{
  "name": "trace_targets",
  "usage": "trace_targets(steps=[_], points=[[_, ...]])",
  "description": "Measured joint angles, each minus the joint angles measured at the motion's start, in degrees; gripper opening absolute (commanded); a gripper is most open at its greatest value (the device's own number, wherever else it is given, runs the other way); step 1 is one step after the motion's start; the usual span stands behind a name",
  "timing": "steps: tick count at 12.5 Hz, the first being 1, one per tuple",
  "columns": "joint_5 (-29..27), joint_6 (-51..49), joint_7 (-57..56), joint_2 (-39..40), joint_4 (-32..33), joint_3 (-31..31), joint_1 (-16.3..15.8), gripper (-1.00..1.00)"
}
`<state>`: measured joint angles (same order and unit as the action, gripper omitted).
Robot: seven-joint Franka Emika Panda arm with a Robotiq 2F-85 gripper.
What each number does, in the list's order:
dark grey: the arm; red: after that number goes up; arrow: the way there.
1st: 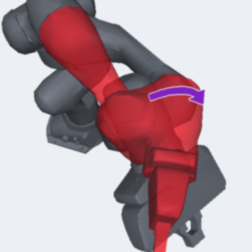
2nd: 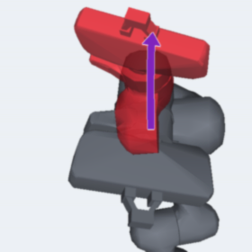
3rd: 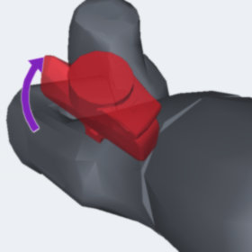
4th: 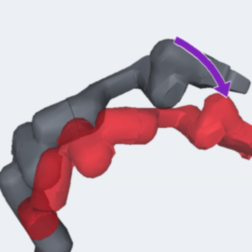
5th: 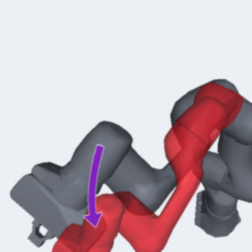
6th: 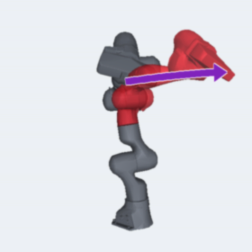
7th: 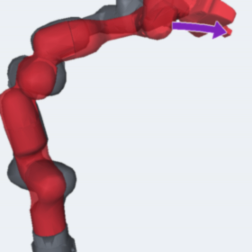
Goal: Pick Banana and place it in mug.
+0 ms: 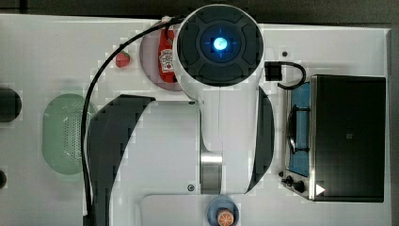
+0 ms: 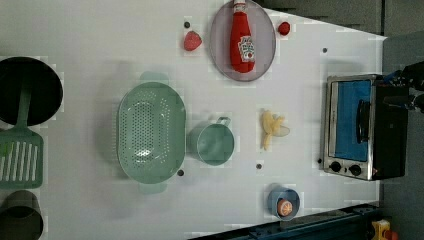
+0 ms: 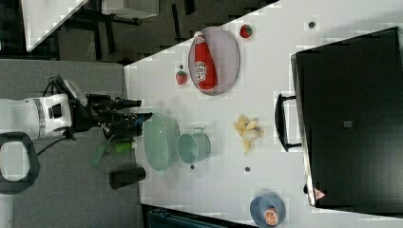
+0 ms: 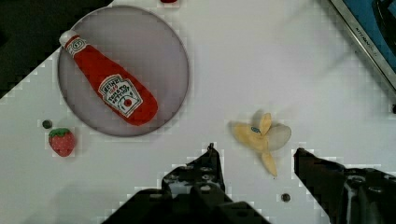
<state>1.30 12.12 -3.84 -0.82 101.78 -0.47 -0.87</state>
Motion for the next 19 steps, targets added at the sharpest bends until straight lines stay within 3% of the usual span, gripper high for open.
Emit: trace_targets(steps=[3,5,7,11,19], points=[[0.6,-6.5,0.1,-12.4,12.7,0.0,1.1,1.0],[-0.5,-6.1,0.0,-18.8,15.7,-0.5,1.5,1.0],[-0.9,-3.2,-1.1,-19.9,15.5,-0.5,2.0,1.0],[0.0,12.7,-12.5,-15.2,26.1,-0.9,2.4,1.0],[0.8,36.2,-54.0,9.7,40.9,-2.4,1.9,1.0]])
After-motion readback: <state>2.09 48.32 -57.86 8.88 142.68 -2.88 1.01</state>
